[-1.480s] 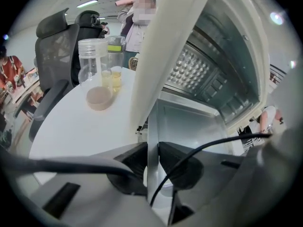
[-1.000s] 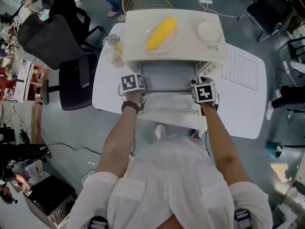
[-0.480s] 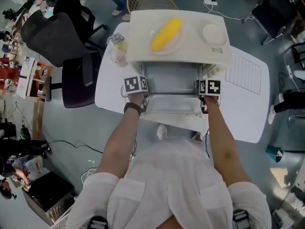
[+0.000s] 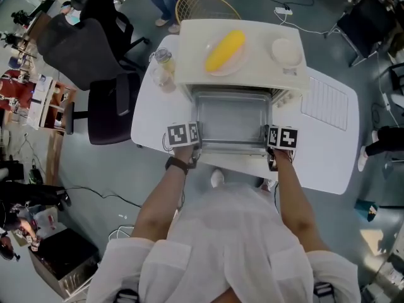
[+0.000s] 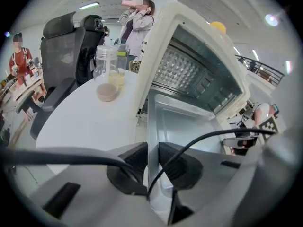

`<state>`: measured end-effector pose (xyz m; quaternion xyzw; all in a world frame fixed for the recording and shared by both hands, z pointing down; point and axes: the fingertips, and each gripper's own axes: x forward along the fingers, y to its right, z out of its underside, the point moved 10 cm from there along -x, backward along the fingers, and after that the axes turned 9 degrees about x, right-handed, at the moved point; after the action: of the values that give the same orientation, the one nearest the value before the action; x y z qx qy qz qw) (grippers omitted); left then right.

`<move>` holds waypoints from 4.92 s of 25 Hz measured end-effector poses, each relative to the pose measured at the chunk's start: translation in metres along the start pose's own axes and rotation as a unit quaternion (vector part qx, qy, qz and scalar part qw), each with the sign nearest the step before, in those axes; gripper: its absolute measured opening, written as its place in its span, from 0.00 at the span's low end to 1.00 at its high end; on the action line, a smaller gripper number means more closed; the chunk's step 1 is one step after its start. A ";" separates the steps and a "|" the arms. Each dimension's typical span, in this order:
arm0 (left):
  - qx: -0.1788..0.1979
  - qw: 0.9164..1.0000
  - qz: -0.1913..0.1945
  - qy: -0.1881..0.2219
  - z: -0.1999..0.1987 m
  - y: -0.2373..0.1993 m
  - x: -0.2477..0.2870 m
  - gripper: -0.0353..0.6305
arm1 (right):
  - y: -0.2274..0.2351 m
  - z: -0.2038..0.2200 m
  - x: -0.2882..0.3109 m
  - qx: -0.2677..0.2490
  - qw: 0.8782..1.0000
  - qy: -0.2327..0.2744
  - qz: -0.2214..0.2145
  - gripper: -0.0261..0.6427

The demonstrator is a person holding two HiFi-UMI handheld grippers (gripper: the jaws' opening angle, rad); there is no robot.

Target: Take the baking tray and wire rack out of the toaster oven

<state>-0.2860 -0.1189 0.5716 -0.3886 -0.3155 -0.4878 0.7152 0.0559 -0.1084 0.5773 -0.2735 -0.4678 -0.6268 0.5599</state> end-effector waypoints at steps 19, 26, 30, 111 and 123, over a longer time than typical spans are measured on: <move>0.025 0.998 0.040 0.037 0.048 0.129 -0.054 0.15 | 0.098 0.063 -0.094 0.031 0.999 0.012 -0.002 0.17; 0.049 0.997 0.059 0.018 0.047 0.221 -0.023 0.15 | 0.190 0.070 -0.127 0.063 0.998 0.017 0.025 0.17; 0.045 0.996 0.074 0.010 0.045 0.280 0.001 0.15 | 0.251 0.064 -0.145 0.067 0.997 0.018 0.037 0.17; 0.224 0.970 0.091 0.038 -0.089 0.475 0.177 0.30 | 0.446 -0.073 -0.134 0.013 0.990 0.139 0.010 0.20; 0.233 0.916 0.160 0.285 -0.140 0.482 0.064 0.12 | 0.369 -0.088 -0.224 -0.063 0.937 0.333 -0.079 0.17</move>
<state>0.1994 -0.1618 0.4352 -0.1009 -0.1368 -0.3699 0.9134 0.4753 -0.0634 0.4500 -0.0459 -0.2338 -0.7527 0.6137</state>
